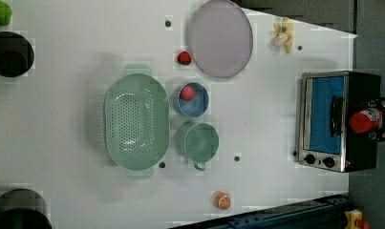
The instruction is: Pick Ketchup from oven and place it on table.
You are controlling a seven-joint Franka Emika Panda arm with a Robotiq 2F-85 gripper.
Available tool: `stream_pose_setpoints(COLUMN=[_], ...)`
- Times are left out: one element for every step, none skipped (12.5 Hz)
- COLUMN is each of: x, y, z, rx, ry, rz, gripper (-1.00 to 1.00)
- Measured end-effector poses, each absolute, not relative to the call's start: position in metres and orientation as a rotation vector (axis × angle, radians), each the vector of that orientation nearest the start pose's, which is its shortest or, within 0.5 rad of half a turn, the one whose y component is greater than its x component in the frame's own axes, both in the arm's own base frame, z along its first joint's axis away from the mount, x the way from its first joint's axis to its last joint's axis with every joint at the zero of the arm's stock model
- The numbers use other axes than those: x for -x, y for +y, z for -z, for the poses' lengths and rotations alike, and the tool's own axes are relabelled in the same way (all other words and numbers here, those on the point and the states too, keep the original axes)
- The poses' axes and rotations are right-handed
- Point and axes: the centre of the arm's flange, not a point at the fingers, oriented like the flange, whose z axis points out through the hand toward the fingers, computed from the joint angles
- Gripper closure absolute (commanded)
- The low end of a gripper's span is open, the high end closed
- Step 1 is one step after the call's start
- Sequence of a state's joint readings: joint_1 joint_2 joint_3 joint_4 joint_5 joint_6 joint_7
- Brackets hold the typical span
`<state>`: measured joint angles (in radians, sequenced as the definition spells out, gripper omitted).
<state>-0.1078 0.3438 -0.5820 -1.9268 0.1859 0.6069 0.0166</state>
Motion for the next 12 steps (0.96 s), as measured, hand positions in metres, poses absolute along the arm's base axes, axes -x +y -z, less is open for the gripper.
stream_pose_setpoints(x=[-0.483, -0.481, -0.481, -0.481, -0.48, -0.478, -0.476, -0.476, -0.48, -0.484, -0.49, -0.496], y=[-0.369, -0.37, -0.371, -0.374, -0.376, -0.378, -0.38, -0.381, -0.381, -0.379, -0.375, -0.368], z=[-0.337, -0.339, -0.341, -0.346, -0.349, -0.351, -0.351, -0.354, -0.361, -0.373, -0.391, -0.411], rx=[2.206, 2.188, 2.199, 2.213, 2.197, 2.171, 2.187, 2.216, 2.236, 2.276, 2.313, 2.355], ry=[2.267, 2.272, 2.272, 2.271, 2.274, 2.28, 2.282, 2.282, 2.277, 2.267, 2.251, 2.229], rz=[-0.038, -0.034, -0.028, -0.006, 0.011, 0.011, -0.017, -0.04, -0.028, -0.049, -0.082, -0.084], gripper=[-0.69, -0.43, -0.29, -0.29, -0.29, -0.29, -0.29, -0.29, -0.29, -0.29, -0.29, -0.29])
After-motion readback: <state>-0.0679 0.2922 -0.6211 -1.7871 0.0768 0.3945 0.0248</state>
